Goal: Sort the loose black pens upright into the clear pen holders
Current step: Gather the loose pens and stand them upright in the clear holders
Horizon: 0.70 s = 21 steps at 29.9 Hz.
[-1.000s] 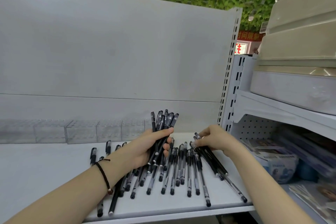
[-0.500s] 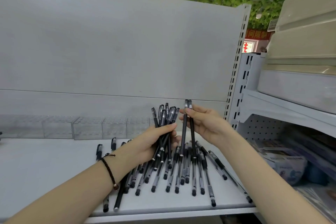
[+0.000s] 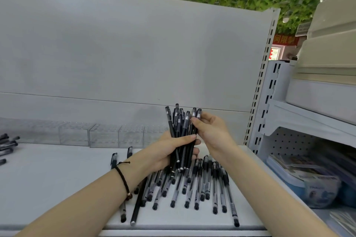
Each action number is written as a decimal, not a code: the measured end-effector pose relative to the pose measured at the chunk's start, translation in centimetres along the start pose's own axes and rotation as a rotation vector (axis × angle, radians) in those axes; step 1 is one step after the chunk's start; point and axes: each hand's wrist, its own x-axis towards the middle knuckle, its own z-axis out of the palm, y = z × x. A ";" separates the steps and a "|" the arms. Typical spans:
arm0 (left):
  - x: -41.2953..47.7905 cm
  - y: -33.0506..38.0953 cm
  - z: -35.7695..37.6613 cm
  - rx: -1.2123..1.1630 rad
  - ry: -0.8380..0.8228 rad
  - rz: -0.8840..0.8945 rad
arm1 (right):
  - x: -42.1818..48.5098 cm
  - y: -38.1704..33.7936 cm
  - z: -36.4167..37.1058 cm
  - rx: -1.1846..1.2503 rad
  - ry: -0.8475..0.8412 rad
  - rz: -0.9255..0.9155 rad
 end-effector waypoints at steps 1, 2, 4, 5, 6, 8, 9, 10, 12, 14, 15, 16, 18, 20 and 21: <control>-0.1 0.2 -0.1 0.028 -0.016 0.014 | -0.3 -0.1 0.0 -0.059 -0.019 -0.040; -0.3 0.5 -0.3 0.060 -0.036 0.036 | -0.7 -0.4 0.2 -0.098 -0.046 -0.078; -0.7 1.3 -0.6 0.139 -0.060 0.087 | -1.2 -1.0 0.7 -0.160 -0.076 -0.157; -0.9 1.9 -0.8 0.175 -0.056 0.111 | -1.3 -1.4 1.1 -0.193 -0.084 -0.195; -1.1 2.5 -1.0 0.200 -0.043 0.133 | -1.5 -1.8 1.5 -0.218 -0.100 -0.228; -1.9 3.8 -1.8 0.214 -0.003 0.180 | -2.0 -2.9 3.1 -0.251 -0.135 -0.261; -2.6 4.5 -2.4 0.219 0.016 0.199 | -2.1 -3.4 4.1 -0.263 -0.144 -0.253; -3.4 5.2 -3.1 0.234 0.029 0.216 | -2.3 -3.9 5.0 -0.275 -0.158 -0.242; -5.5 6.1 -4.9 0.289 0.032 0.239 | -2.6 -4.4 7.0 -0.349 -0.201 -0.256; -7.5 6.7 -6.9 0.374 0.044 0.235 | -2.8 -4.3 9.2 -0.452 -0.271 -0.323; -8.5 6.7 -8.0 0.405 0.064 0.226 | -3.0 -4.1 10.3 -0.487 -0.312 -0.340; -9.3 6.6 -9.0 0.421 0.087 0.217 | -3.2 -4.0 11.4 -0.522 -0.352 -0.343; -10.7 6.2 -11.0 0.462 0.115 0.206 | -3.5 -3.5 13.6 -0.568 -0.423 -0.318; -11.5 5.7 -12.6 0.533 0.132 0.202 | -3.9 -2.8 15.4 -0.611 -0.484 -0.278; -11.7 5.5 -13.2 0.566 0.143 0.197 | -4.0 -2.5 15.9 -0.629 -0.508 -0.267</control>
